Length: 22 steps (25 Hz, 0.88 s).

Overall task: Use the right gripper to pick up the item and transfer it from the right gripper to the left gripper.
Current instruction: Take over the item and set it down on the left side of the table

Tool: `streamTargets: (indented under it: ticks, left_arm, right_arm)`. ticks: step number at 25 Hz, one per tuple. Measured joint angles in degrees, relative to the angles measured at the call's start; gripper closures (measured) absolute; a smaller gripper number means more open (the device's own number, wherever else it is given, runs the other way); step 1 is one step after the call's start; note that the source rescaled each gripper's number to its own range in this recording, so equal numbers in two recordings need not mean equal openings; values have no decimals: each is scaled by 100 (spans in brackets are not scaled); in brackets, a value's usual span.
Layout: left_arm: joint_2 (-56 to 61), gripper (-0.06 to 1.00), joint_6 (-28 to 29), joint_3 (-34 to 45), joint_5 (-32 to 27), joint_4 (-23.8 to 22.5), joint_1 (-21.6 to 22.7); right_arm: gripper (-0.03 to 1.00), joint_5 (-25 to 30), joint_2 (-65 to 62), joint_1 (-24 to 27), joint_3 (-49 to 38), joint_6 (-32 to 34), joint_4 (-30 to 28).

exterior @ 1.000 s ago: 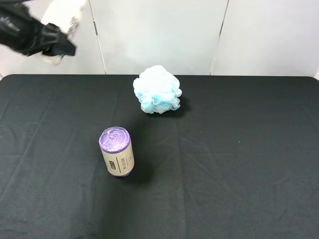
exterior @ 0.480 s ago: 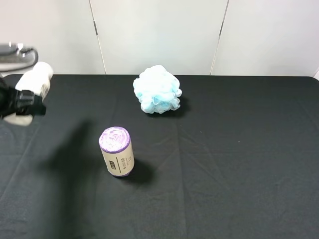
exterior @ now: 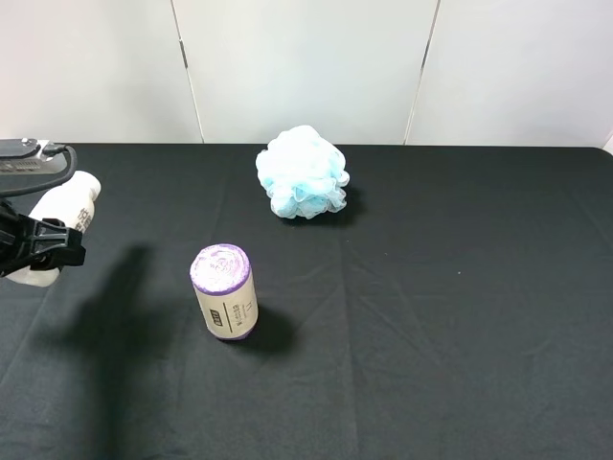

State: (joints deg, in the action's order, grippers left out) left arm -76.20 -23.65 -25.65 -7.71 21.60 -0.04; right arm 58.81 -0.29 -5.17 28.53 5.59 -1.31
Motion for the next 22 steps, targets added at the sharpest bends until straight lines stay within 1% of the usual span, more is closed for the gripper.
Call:
streamTargets:
  ticks: [4,9,12,22]
  left_arm:
    - [-348,91,92,-57,-30,1,0]
    - [-977,91,145,-408,-258,6,0]
    - [-1200,91,145,-576,-266,7,0]
    - [-1572,91,145,-621,-189,12,0]
  right_arm:
    - [-3,0,0,0,0,0,26]
    - [-3,0,0,0,0,0,42]
    - [-3,0,0,0,0,0,42]
    - [-3,0,0,0,0,0,42]
